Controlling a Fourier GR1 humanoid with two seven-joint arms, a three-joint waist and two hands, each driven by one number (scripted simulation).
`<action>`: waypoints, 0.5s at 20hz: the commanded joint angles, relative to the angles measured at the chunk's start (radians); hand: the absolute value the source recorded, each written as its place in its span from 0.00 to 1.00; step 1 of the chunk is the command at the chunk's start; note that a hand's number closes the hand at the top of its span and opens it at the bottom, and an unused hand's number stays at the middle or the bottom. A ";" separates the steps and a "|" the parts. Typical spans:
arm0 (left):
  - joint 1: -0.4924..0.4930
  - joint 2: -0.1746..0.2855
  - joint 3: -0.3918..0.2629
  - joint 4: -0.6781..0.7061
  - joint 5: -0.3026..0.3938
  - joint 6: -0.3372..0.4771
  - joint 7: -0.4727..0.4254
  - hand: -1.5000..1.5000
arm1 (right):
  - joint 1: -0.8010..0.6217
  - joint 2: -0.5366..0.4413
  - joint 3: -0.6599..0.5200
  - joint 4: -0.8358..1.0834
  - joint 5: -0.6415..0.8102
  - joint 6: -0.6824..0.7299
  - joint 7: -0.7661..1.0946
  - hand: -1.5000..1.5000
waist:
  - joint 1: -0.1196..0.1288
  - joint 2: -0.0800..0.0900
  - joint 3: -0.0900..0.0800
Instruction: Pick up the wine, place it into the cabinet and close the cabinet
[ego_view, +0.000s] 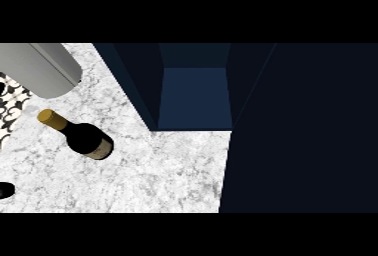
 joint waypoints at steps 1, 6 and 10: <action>0.013 -0.009 0.026 -0.012 -0.005 0.006 -0.016 0.00 | -0.026 -0.012 -0.012 -0.169 -0.059 -0.036 0.130 0.00 | 0.004 -0.002 0.000; -0.025 0.011 0.043 0.136 -0.051 -0.017 -0.068 0.00 | -0.084 -0.046 -0.058 -0.171 -0.096 -0.030 0.173 0.00 | -0.003 -0.001 0.000; -0.001 -0.043 -0.020 0.166 -0.119 -0.027 -0.131 0.00 | -0.037 -0.021 -0.043 -0.122 -0.080 -0.012 0.097 0.00 | 0.004 0.001 0.001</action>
